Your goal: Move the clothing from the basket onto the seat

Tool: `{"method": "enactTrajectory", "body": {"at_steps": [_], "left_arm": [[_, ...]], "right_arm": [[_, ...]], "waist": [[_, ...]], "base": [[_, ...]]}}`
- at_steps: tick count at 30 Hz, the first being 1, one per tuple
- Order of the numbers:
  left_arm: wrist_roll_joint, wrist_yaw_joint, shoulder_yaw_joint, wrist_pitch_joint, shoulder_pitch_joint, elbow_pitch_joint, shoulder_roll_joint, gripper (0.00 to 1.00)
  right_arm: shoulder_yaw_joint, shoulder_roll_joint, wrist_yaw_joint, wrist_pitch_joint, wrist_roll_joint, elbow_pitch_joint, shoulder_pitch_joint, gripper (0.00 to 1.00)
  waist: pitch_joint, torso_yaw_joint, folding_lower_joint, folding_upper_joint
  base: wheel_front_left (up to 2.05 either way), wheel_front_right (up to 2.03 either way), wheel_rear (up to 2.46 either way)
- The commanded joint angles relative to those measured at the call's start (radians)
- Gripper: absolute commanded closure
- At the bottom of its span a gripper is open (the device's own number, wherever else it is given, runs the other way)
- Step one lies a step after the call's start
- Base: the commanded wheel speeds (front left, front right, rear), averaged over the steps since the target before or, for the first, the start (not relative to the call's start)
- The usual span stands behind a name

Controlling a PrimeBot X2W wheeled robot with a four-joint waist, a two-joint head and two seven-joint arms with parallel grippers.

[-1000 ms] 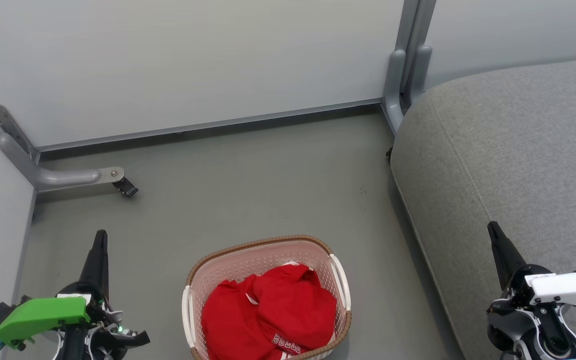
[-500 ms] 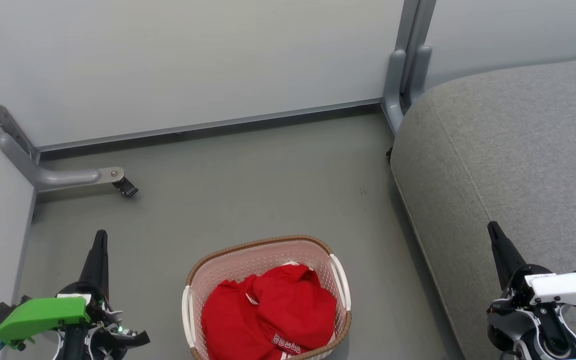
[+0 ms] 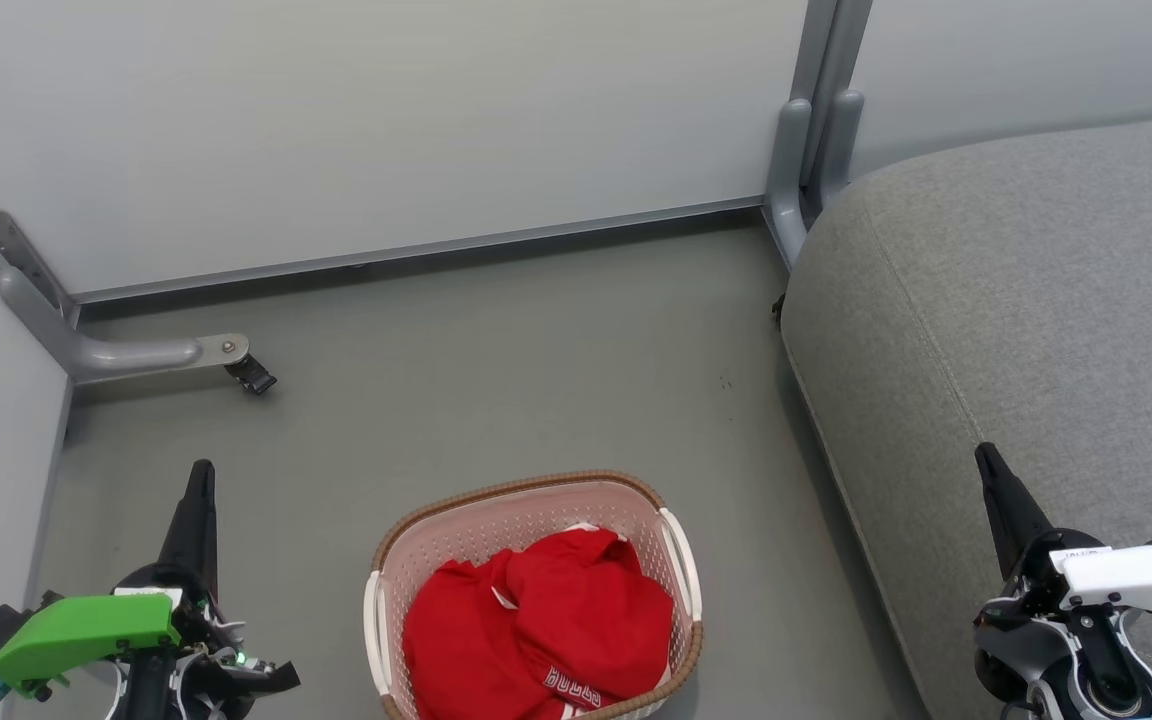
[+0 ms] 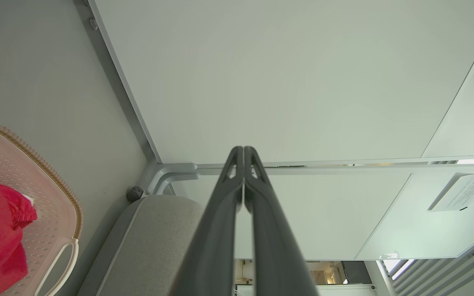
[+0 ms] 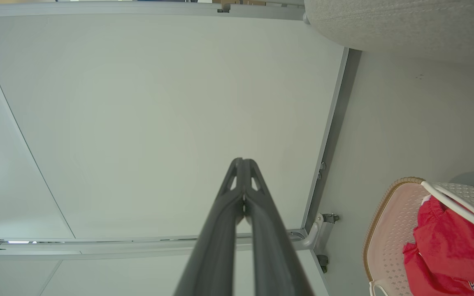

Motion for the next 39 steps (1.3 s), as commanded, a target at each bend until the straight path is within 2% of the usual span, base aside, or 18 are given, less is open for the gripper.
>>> {"method": "enactTrajectory", "body": {"at_steps": [1,4,5,8,18,27,39], "left_arm": [[-0.003,-0.005,0.002,0.003,-0.013,-0.003,0.001,1.00],[-0.003,-0.005,0.002,0.003,-0.013,-0.003,0.001,1.00],[0.000,0.000,0.000,0.000,0.000,0.001,0.000,0.00],[0.000,0.001,-0.002,-0.002,0.017,0.025,-0.006,0.00],[0.050,0.000,-0.023,-0.053,0.023,-0.012,-0.005,0.00],[0.165,0.000,-0.038,-0.094,0.025,-0.039,-0.004,0.00],[0.380,0.013,-0.069,-0.142,0.022,-0.086,-0.002,0.00]], "right_arm": [[-0.002,-0.006,0.000,0.003,0.004,0.001,-0.004,1.00],[-0.002,-0.006,0.000,0.003,0.004,0.001,-0.004,1.00],[0.000,0.000,0.000,0.000,0.000,0.001,0.000,0.00],[0.003,0.009,0.000,-0.001,-0.001,0.024,0.017,0.00],[0.023,0.007,0.000,-0.052,-0.058,-0.009,0.029,0.00],[0.037,0.005,0.000,-0.093,-0.163,-0.046,0.038,0.00],[0.058,0.003,0.000,-0.141,-0.381,-0.099,0.046,0.00]], "waist": [[0.000,0.000,0.0000,-0.0001],[0.000,0.000,0.0000,-0.0001],[0.000,0.000,0.0000,-0.0001],[0.000,0.000,0.0000,-0.0001],[0.001,0.002,0.0000,-0.0001],[0.003,0.004,0.0000,-0.0001],[0.007,0.007,0.0000,-0.0001]], "base": [[0.00,0.00,0.00],[0.00,0.00,0.00],[0.00,0.00,0.00],[0.00,0.00,0.00],[0.00,0.00,0.00],[0.00,0.00,0.00],[0.00,0.00,0.00]]}}
